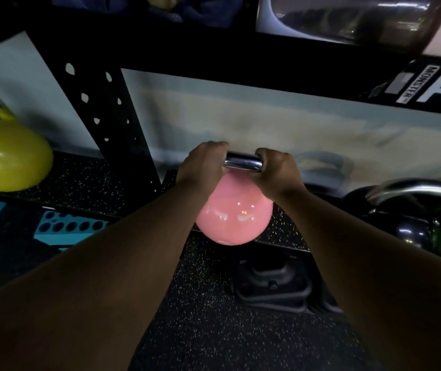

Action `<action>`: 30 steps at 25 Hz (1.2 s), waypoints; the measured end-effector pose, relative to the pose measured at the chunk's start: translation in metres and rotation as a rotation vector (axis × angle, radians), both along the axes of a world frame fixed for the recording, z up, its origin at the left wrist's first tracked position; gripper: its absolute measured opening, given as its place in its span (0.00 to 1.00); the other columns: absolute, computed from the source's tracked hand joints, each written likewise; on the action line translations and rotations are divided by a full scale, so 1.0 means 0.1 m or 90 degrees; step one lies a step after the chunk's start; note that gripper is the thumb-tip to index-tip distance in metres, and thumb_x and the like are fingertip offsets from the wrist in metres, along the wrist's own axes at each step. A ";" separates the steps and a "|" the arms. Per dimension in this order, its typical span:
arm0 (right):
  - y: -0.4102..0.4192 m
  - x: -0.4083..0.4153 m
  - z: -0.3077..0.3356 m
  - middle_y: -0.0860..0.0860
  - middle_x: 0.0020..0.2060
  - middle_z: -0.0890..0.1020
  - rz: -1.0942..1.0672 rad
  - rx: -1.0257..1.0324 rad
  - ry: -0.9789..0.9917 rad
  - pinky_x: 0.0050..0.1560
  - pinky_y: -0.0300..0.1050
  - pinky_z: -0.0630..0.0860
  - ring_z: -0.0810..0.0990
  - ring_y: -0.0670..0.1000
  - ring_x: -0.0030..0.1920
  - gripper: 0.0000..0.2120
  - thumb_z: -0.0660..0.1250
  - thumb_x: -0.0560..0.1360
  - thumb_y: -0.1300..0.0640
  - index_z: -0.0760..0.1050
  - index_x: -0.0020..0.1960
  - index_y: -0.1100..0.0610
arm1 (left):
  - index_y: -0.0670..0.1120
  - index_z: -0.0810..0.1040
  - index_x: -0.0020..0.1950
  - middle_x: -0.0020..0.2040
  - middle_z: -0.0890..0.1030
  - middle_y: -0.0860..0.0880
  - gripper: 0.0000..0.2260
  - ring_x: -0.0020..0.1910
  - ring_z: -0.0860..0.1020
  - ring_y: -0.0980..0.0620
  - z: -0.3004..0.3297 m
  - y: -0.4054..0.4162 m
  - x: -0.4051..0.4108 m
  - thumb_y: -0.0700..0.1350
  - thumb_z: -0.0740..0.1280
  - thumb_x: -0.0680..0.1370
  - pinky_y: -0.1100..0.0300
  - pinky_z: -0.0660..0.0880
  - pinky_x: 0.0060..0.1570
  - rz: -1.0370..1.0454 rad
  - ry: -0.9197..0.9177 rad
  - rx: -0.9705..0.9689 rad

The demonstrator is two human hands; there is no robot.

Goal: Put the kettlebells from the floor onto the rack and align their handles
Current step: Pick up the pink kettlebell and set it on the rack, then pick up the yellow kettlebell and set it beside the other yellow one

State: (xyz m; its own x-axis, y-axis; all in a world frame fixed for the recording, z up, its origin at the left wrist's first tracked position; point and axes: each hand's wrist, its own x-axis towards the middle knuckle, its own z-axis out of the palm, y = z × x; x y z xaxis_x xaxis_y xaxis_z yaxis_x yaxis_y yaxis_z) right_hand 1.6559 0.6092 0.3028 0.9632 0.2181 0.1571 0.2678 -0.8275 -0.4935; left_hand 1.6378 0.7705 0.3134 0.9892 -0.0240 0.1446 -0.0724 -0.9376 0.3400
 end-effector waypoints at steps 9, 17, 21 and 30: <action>-0.02 0.19 -0.05 0.57 0.39 0.82 0.021 0.000 0.032 0.38 0.43 0.66 0.79 0.58 0.42 0.06 0.68 0.70 0.59 0.78 0.47 0.57 | 0.44 0.77 0.50 0.48 0.82 0.42 0.07 0.49 0.80 0.40 -0.10 0.06 0.24 0.42 0.72 0.74 0.54 0.69 0.41 0.016 0.033 -0.028; 0.18 -0.12 0.44 0.56 0.64 0.72 0.217 -0.098 -0.148 0.69 0.57 0.63 0.65 0.61 0.69 0.35 0.68 0.65 0.53 0.65 0.71 0.49 | 0.51 0.56 0.78 0.71 0.68 0.44 0.39 0.69 0.67 0.42 0.08 0.45 -0.58 0.43 0.73 0.72 0.44 0.64 0.67 0.150 0.052 -0.100; 1.04 -0.59 0.50 0.55 0.56 0.76 0.376 -0.092 -0.114 0.63 0.56 0.69 0.71 0.61 0.61 0.31 0.67 0.65 0.54 0.69 0.69 0.52 | 0.50 0.63 0.74 0.69 0.70 0.45 0.32 0.67 0.69 0.40 0.05 1.26 -1.52 0.45 0.69 0.71 0.44 0.66 0.65 0.281 0.138 -0.049; 3.03 -3.54 -0.49 0.49 0.56 0.76 0.767 -0.185 0.114 0.55 0.54 0.75 0.74 0.53 0.58 0.20 0.65 0.76 0.49 0.67 0.67 0.45 | 0.53 0.73 0.67 0.69 0.72 0.49 0.21 0.70 0.68 0.46 -0.72 2.46 -5.32 0.45 0.68 0.74 0.47 0.64 0.67 0.521 0.297 -0.094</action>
State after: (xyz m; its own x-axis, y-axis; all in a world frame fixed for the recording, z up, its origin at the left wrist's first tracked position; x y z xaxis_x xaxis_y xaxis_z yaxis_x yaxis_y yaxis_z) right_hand 1.3024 0.9122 0.2540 0.1296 0.9791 -0.1568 0.8776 -0.1869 -0.4415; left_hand 1.1058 1.0167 0.2411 0.6494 0.6884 -0.3230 0.7604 -0.5824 0.2876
